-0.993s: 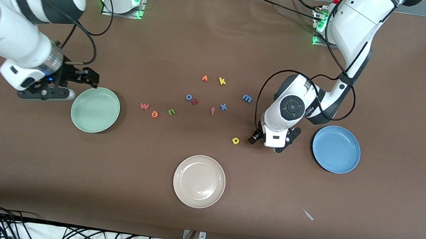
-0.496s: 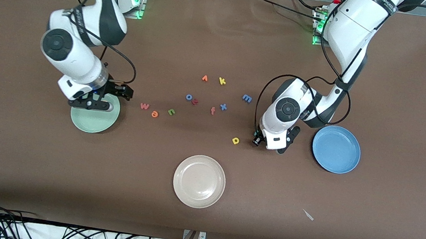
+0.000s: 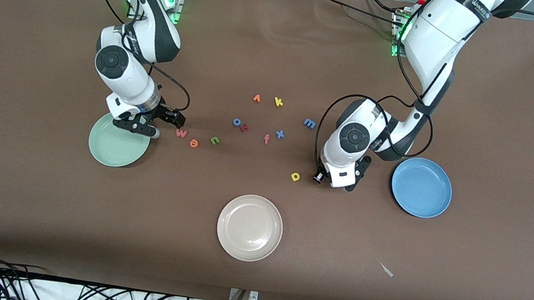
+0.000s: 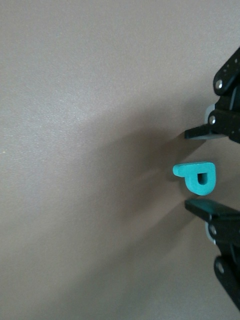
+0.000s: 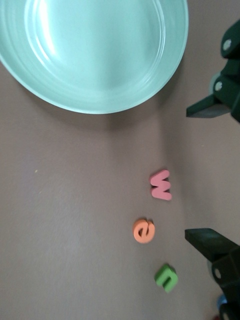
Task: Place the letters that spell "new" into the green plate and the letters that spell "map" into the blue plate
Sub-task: 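Place the teal d on the blue plate while the right gripper grasps the pink m, then place the pink m on the green plate while the left gripper grasps the yellow d, then place the yellow d on the blue plate while the right gripper reaches the orange e, then carry the orange e to the green plate while the left gripper reaches the letters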
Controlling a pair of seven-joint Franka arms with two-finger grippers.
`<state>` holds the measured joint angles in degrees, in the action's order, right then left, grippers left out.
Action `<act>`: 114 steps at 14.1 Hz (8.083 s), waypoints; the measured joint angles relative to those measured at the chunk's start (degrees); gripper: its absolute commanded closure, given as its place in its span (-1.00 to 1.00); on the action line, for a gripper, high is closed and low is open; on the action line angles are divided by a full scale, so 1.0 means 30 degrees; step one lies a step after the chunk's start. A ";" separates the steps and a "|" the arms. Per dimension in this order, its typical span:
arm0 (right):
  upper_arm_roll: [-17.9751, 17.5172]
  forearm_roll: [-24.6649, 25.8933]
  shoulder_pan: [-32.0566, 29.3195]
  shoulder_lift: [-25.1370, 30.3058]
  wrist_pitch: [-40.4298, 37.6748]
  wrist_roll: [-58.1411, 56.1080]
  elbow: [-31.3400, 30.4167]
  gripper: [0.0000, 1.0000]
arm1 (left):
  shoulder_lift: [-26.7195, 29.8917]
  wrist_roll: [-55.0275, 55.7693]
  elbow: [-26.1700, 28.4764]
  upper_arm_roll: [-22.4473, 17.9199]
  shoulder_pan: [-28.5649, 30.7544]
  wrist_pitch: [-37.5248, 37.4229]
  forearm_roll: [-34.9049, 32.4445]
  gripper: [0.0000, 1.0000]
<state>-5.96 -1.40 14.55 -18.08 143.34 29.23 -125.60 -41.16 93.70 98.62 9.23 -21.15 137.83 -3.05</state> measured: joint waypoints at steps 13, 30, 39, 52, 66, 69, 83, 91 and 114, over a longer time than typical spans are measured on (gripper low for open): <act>-0.0033 0.1804 0.0350 -0.2801 0.2381 0.0564 0.0616 -0.92 | 0.0297 -1.0766 -0.2927 -0.0429 0.2442 -0.7804 -0.1916 1.00; -0.0036 0.2291 0.0654 -0.3194 0.2774 0.0641 0.0735 0.09 | 0.0610 -2.7129 -0.2936 -0.0064 0.6130 -0.9787 -0.0795 -1.00; 0.0078 0.2386 0.0702 -0.3061 0.2696 0.0265 0.0955 0.37 | 0.0078 -1.3755 -0.2994 0.0501 0.1381 -0.4094 0.1272 -1.00; 0.3974 0.2438 -0.0838 -0.1936 -0.1691 -1.0036 0.3399 -0.05 | -0.2830 -0.5779 -0.4884 -0.1957 -0.3793 -0.0833 0.1260 0.02; -0.0683 0.2401 -0.0182 -0.2425 -0.1448 0.1746 0.3007 -0.35 | -0.2377 -1.0268 -0.5905 -0.2349 -0.2679 -0.5249 0.0516 0.88; -0.0795 0.2402 0.0418 -0.2719 -0.1431 0.2874 0.3280 -0.35 | -0.1366 -1.5322 -0.6071 -0.2365 -0.0854 -0.9263 0.0516 0.87; -0.0803 0.4392 0.1652 -0.4903 -0.1037 0.6894 0.4877 -0.28 | 0.4059 -3.0832 0.4493 -0.2502 0.6611 -0.3154 -0.0866 -1.00; -0.0809 0.4511 0.1846 -0.5282 -0.0568 0.7361 0.4999 0.06 | 0.5103 -2.1854 0.4189 -0.1285 0.5348 -0.4815 0.0072 -1.00; 0.1814 0.5219 0.1282 -0.2683 -0.3986 0.0170 0.5601 0.68 | 0.2556 1.0468 0.6895 0.5655 0.1508 0.2259 -0.5709 0.01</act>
<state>-0.52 14.26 18.40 -26.13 131.38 29.74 -108.80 -33.49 125.10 119.30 26.20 -16.62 144.60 -20.18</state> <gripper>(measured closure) 0.718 0.132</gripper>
